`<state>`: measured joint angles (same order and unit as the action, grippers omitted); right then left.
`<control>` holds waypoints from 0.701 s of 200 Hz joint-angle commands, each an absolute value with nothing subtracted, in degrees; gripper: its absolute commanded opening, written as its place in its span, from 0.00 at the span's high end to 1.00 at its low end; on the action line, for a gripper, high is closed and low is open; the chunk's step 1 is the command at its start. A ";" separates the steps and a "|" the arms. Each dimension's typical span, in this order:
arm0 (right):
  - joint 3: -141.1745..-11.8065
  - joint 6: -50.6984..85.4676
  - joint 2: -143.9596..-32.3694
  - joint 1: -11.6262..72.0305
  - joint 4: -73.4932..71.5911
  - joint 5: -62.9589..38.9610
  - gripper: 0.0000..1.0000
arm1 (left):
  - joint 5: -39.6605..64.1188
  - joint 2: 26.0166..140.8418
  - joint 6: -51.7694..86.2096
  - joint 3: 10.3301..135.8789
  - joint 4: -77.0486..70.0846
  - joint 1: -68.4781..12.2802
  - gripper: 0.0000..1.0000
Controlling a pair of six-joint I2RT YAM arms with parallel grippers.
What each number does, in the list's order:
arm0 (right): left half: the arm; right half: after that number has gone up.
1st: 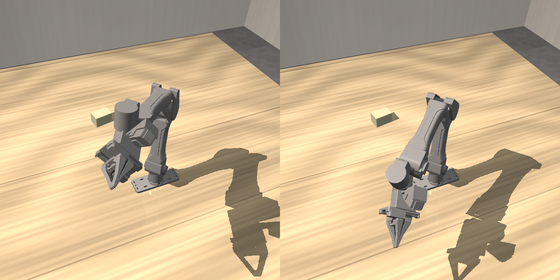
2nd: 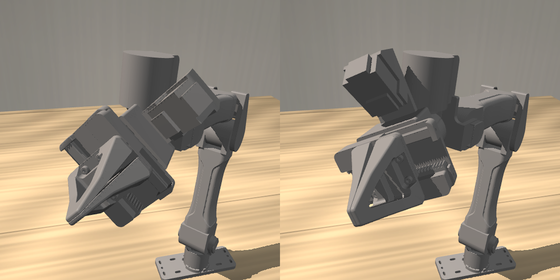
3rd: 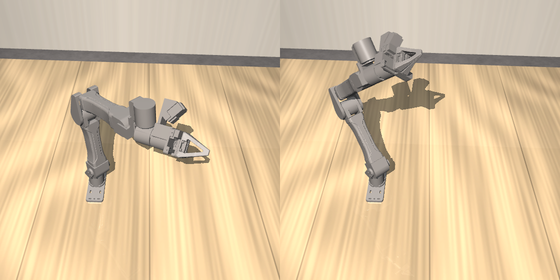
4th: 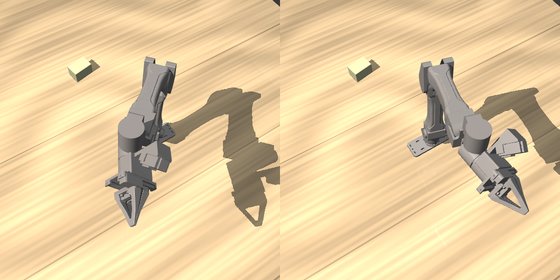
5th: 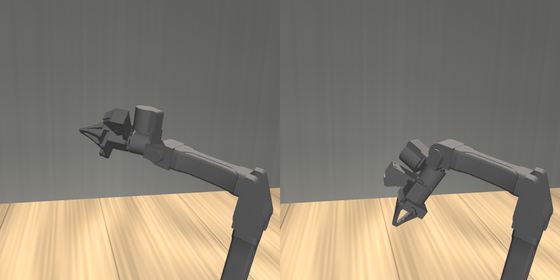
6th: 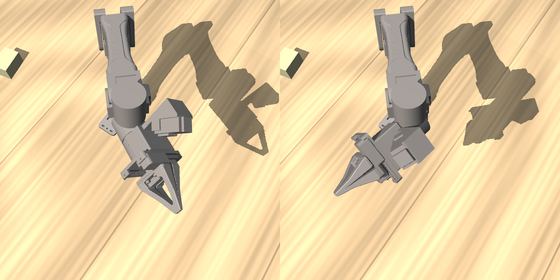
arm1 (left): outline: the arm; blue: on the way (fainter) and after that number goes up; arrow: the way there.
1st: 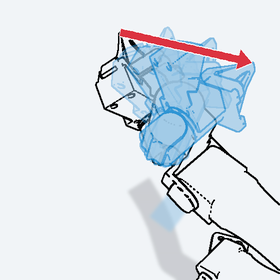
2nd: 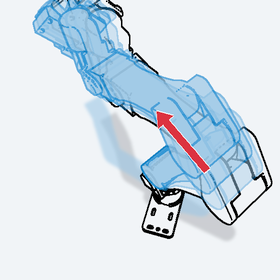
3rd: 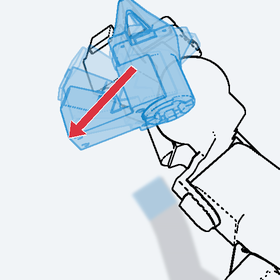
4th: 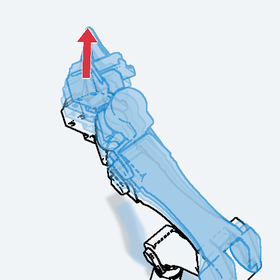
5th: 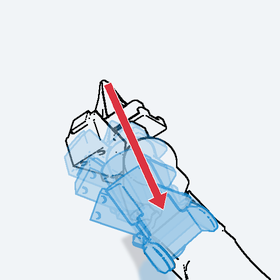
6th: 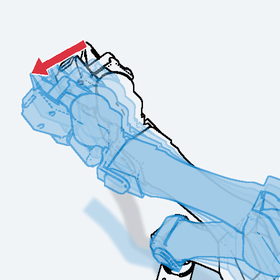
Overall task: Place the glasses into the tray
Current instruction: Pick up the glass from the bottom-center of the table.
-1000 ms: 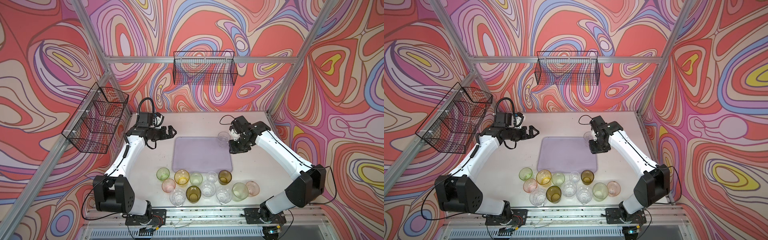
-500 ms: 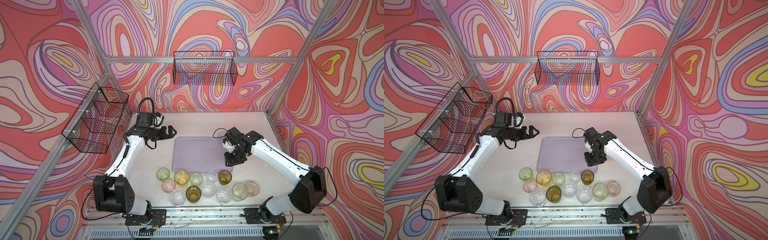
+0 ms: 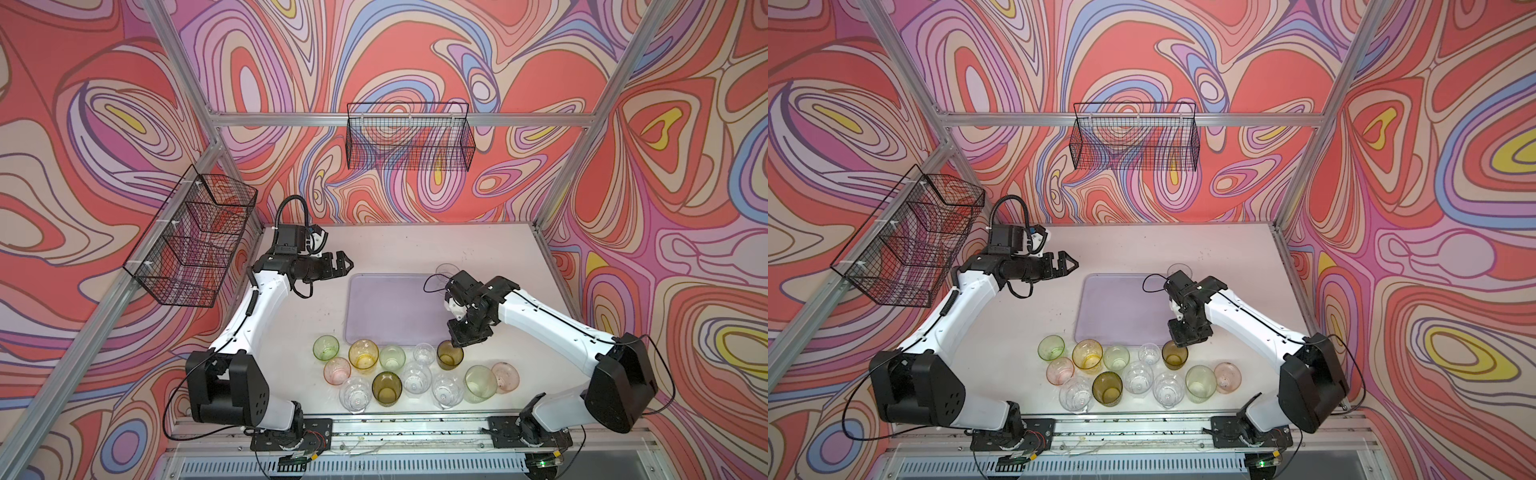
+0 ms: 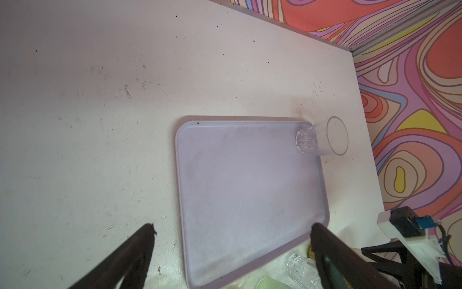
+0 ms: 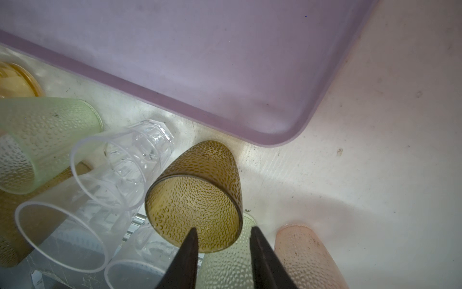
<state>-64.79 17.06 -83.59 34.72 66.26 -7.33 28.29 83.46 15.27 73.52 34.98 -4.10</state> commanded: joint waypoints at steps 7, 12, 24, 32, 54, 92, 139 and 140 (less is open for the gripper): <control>-63.39 18.37 -83.37 35.26 64.38 -7.20 0.64 | 28.65 83.41 15.33 75.15 36.65 -4.22 0.00; -63.01 18.45 -83.40 35.22 64.20 -7.28 0.65 | 28.65 83.41 15.34 75.15 36.67 -4.15 0.00; -62.20 18.54 -83.42 35.26 63.68 -7.33 0.65 | 28.74 83.49 15.38 75.17 36.65 -4.22 0.00; -61.72 18.73 -83.54 35.27 63.34 -7.46 0.65 | 28.74 83.52 15.38 75.16 36.69 -4.22 0.00; -61.01 19.31 -83.90 35.27 62.50 -7.65 0.65 | 28.82 83.58 15.38 75.15 36.66 -4.18 0.00; -59.64 19.56 -84.63 35.31 61.55 -6.79 0.68 | 28.53 83.67 15.38 75.16 36.74 -4.15 0.00; -59.32 19.51 -85.59 35.25 60.46 -6.75 0.72 | 27.77 83.58 15.13 75.19 37.07 -4.22 0.00; -59.33 19.51 -85.60 35.29 60.51 -6.71 0.72 | 27.77 83.58 15.12 75.21 37.08 -4.17 0.00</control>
